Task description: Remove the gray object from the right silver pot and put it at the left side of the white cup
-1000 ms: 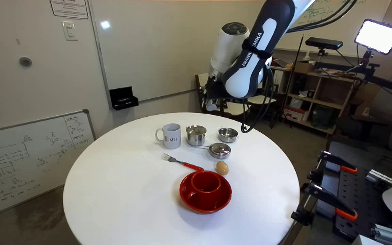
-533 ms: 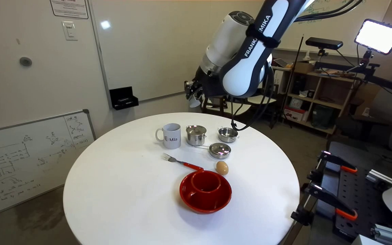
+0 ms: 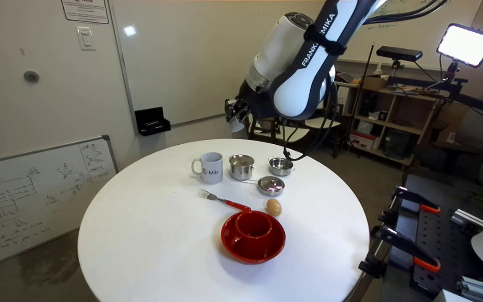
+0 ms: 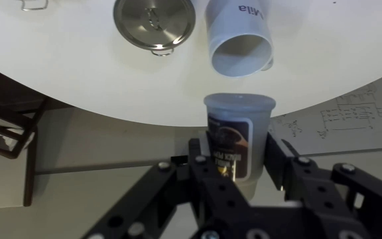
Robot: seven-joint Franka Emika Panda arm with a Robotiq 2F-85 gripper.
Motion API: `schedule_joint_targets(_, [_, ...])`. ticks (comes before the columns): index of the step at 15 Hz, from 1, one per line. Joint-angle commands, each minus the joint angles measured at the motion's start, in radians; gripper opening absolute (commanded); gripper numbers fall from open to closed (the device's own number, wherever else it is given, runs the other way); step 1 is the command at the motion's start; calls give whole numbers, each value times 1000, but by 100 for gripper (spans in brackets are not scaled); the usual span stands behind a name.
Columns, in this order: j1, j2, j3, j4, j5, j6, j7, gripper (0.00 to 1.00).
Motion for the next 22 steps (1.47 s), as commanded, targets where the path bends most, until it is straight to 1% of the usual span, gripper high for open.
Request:
schedule_joint_targets(1, [-186, 13, 236, 33, -87, 134, -56, 17])
schedule_joint_targets(2, [-245, 28, 310, 48, -127, 171, -60, 17])
schedule_joint_targets(3, [-297, 22, 376, 120, -185, 105, -59, 17])
schedule_joint_targets(5, [-436, 49, 533, 168, -304, 107, -63, 17])
schedule_joint_targets(7, [-579, 86, 691, 227, -452, 98, -54, 17])
schedule_joint_targets(8, [-654, 119, 769, 254, -534, 95, -53, 17])
schedule_joint_targets(10, [-803, 196, 918, 261, -673, 113, -89, 17])
schedule_joint_targets(12, [-943, 286, 1056, 288, -826, 51, -106, 17])
schedule_joint_targets(14, [-1022, 370, 1128, 319, -906, -44, -143, 17])
schedule_joint_targets(16, [-1057, 435, 1160, 366, -928, -138, -209, 17])
schedule_joint_targets(19, [-1086, 516, 1210, 445, -916, -263, -336, 17])
schedule_joint_targets(22, [-1091, 584, 1263, 526, -891, -374, -470, 17])
